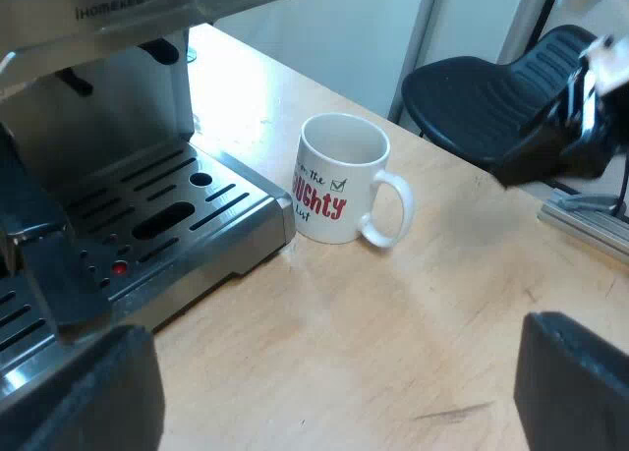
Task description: Remove mug from coffee machine
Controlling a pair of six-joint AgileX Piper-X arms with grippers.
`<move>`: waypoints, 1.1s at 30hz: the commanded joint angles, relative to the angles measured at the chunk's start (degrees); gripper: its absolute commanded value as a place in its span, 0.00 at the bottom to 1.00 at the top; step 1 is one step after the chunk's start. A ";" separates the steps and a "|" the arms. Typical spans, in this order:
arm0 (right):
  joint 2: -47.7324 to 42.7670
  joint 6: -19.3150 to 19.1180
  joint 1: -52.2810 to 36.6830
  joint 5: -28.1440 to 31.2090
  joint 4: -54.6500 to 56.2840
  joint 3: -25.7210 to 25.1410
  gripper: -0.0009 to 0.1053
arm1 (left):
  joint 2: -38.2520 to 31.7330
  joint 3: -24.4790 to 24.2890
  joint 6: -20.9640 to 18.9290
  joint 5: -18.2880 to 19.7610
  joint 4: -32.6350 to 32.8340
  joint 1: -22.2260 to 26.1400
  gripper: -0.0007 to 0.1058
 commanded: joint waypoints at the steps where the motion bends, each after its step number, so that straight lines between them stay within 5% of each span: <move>1: -1.14 -5.00 0.03 -0.35 2.25 -5.91 0.60 | 0.16 -0.82 -0.64 0.60 0.10 -0.31 0.73; 8: -0.19 -8.19 0.03 -2.48 2.49 -15.33 0.60 | 0.16 -3.17 -0.64 -5.06 0.10 -0.31 0.73; 10: 1.40 -8.19 0.03 -4.50 2.38 -18.07 0.60 | 0.52 -4.80 -0.64 -9.51 0.10 -0.31 0.73; 15: 4.65 -8.19 0.03 -6.64 1.96 -20.96 0.60 | 2.56 -6.52 -0.64 -9.75 0.10 0.26 0.73; 23: 12.56 -7.15 -0.59 -6.70 -4.80 -22.05 0.60 | 9.96 -10.28 -0.15 -10.03 -1.68 10.75 0.73; 33: 12.52 -7.31 -17.00 -11.84 -5.09 -22.05 0.60 | 10.06 -10.26 0.29 -10.03 -2.56 20.27 0.73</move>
